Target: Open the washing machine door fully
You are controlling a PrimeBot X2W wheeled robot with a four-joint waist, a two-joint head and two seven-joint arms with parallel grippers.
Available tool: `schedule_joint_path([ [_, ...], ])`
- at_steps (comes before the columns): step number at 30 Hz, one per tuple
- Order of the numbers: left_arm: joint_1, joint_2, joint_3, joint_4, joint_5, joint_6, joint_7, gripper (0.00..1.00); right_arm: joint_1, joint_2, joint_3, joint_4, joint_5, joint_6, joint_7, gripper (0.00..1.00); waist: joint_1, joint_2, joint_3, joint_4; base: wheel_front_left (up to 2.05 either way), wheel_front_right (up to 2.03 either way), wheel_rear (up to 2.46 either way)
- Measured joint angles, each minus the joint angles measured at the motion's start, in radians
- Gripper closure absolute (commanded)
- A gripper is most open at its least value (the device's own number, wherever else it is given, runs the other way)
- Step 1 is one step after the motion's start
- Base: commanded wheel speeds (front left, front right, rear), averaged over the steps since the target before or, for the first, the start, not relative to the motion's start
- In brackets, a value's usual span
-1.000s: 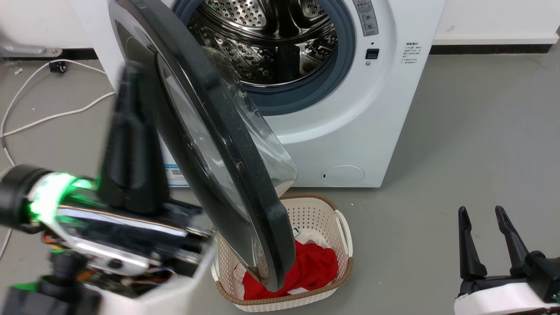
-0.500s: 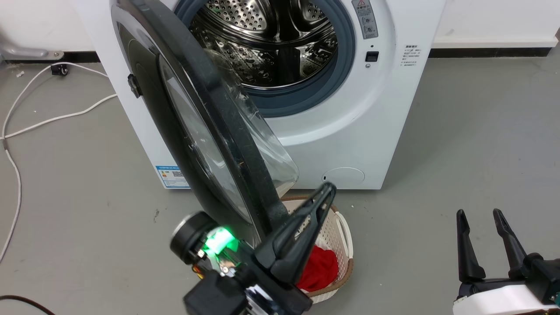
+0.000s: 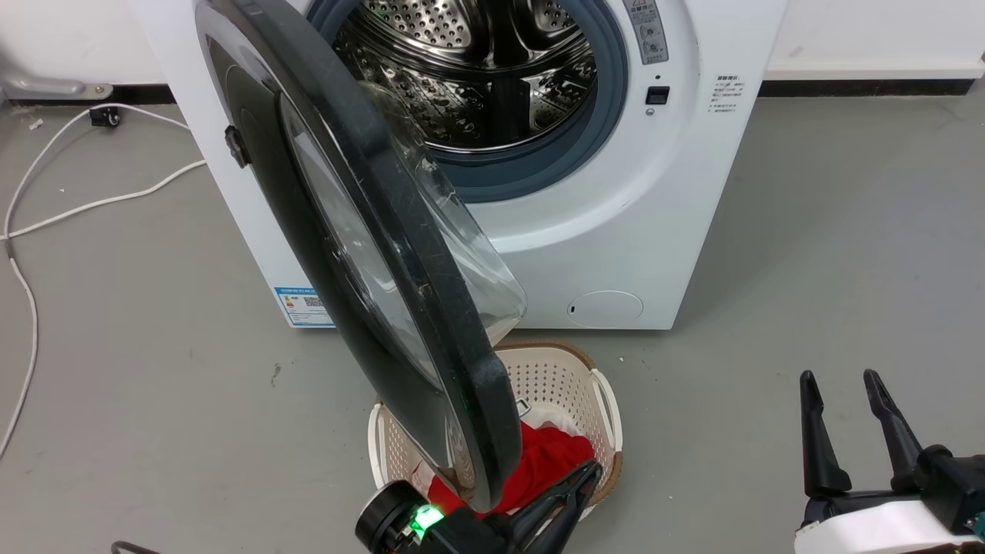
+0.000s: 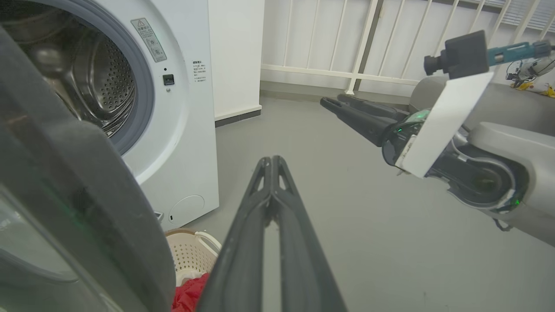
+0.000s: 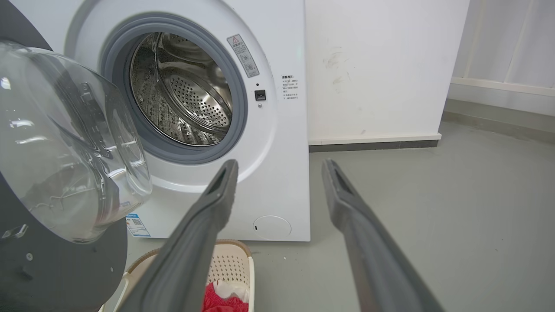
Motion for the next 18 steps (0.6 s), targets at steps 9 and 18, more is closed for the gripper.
schedule_joint_path([
  [9,-0.054,-0.035,0.037,0.102,0.016,0.039,-0.072,1.0,-0.007,0.0,0.006,0.007,0.008,0.0,0.0,0.0,0.0,0.0,0.013,-0.005,0.0,0.0,0.0],
  [18,-0.144,-0.085,0.059,0.23,-0.003,0.05,-0.124,1.0,-0.01,0.0,0.017,0.022,0.018,0.0,0.0,0.0,0.0,0.0,0.02,-0.022,0.0,0.0,0.0],
])
